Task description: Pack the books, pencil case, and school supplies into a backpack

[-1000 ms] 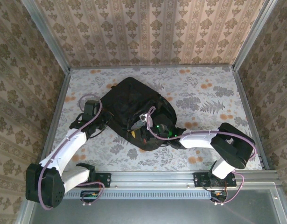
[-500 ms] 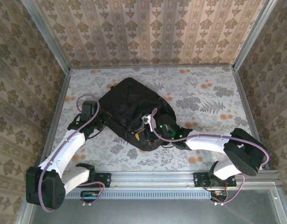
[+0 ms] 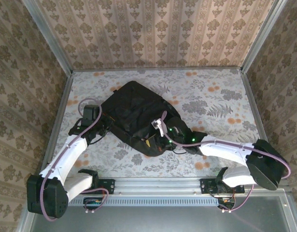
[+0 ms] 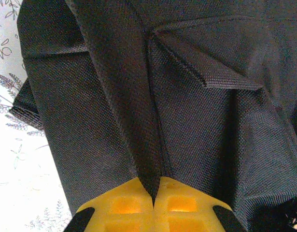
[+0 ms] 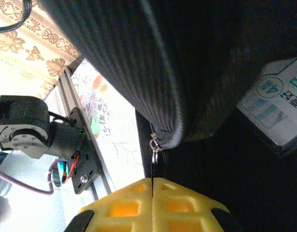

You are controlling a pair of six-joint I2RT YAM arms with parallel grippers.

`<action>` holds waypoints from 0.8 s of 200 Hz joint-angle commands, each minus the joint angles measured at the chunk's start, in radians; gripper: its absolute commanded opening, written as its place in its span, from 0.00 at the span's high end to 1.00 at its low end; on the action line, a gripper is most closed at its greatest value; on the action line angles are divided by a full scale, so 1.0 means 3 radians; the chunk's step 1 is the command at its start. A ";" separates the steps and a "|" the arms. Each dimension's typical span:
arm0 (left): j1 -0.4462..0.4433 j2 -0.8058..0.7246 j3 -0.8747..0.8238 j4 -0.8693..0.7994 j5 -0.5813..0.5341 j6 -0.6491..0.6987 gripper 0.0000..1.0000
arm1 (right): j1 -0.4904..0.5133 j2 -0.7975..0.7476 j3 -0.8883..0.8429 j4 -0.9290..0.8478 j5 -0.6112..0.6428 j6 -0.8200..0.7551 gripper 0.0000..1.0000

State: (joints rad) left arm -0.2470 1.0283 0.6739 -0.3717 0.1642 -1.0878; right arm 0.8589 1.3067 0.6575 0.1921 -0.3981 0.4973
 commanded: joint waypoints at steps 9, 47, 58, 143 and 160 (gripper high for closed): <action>0.0199 -0.0078 0.0121 0.0033 -0.0567 0.0134 1.00 | -0.0005 -0.0426 -0.0235 -0.0388 -0.0043 -0.0039 1.00; 0.0246 -0.0063 0.0137 0.0027 -0.0563 0.0141 1.00 | -0.0007 -0.0816 -0.0458 -0.0429 0.0111 -0.0149 1.00; 0.0250 -0.0059 0.0142 0.0034 -0.0563 0.0144 1.00 | -0.0006 -0.0870 -0.0490 -0.0477 0.0183 -0.0181 1.00; 0.0261 -0.0017 0.0172 0.0017 -0.0532 0.0167 1.00 | -0.0014 -0.1277 -0.0703 -0.0533 0.0822 -0.0464 1.00; 0.0260 -0.0002 0.0197 -0.0010 -0.0523 0.0220 1.00 | -0.0012 -0.1270 -0.0581 -0.0665 0.0861 -0.0608 1.00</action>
State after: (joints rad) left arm -0.2226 1.0256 0.6842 -0.3950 0.1978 -1.0660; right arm 0.8585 0.9623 0.4694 0.1013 -0.2096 0.3920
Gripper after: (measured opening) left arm 0.042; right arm 0.067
